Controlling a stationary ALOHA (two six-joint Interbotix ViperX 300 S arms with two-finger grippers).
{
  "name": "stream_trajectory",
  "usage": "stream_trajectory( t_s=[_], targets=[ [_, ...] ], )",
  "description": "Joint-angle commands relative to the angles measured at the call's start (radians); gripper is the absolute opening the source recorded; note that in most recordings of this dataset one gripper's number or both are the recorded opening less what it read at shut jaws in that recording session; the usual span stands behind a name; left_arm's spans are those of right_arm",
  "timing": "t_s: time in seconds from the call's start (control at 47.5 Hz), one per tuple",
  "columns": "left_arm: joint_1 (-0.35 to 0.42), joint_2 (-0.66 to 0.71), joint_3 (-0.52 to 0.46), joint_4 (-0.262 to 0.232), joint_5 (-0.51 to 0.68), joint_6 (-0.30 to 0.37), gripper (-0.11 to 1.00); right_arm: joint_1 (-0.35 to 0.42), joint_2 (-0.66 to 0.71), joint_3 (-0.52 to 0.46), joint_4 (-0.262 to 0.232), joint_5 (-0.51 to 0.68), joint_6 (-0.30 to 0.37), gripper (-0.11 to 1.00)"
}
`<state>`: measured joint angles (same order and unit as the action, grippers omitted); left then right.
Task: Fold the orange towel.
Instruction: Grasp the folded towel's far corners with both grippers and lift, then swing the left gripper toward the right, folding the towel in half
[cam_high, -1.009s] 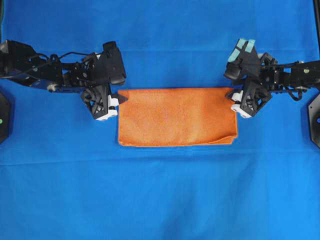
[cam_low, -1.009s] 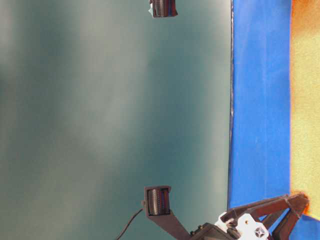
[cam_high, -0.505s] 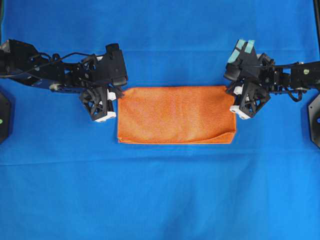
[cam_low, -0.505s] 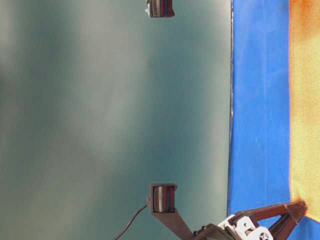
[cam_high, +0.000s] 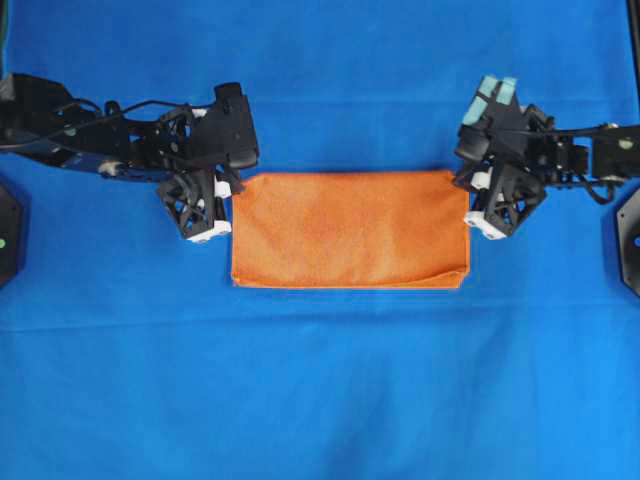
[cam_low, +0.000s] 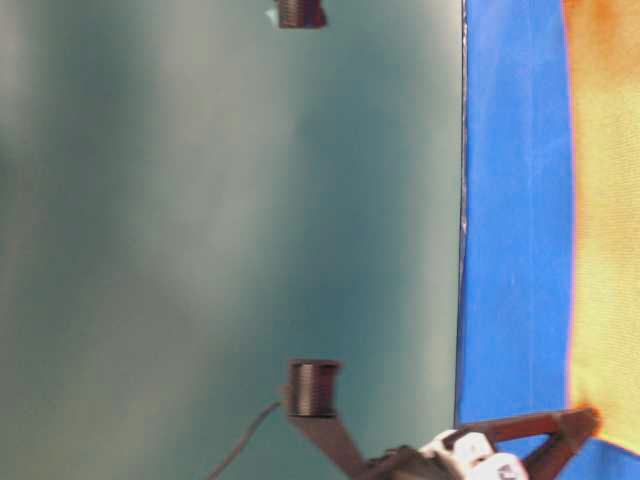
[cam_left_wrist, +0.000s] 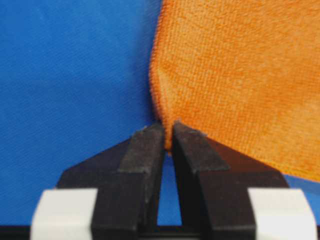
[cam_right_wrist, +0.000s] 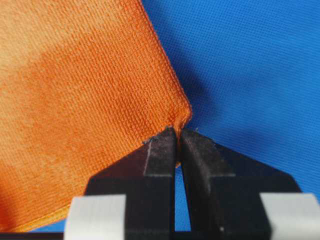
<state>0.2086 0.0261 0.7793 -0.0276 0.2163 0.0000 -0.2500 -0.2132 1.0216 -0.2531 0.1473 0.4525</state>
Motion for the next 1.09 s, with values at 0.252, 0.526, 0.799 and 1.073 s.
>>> stream_trajectory(
  t_s=[0.252,0.526,0.799,1.073],
  targets=[
    [-0.034,-0.253,-0.044,0.002,0.104,0.003,0.04,0.066,-0.276,-0.074,-0.002,0.242,-0.005,0.03],
    [-0.071,-0.354,-0.032,0.003,0.103,0.003,0.04,0.104,-0.382,-0.081,-0.002,0.308,0.002,0.03],
    [-0.097,-0.353,-0.028,0.003,0.061,0.002,0.04,0.101,-0.347,-0.092,-0.025,0.282,0.003,0.03],
    [-0.193,-0.302,-0.052,0.005,-0.107,0.032,0.04,-0.037,-0.245,-0.144,-0.112,0.222,0.003,0.03]
  ],
)
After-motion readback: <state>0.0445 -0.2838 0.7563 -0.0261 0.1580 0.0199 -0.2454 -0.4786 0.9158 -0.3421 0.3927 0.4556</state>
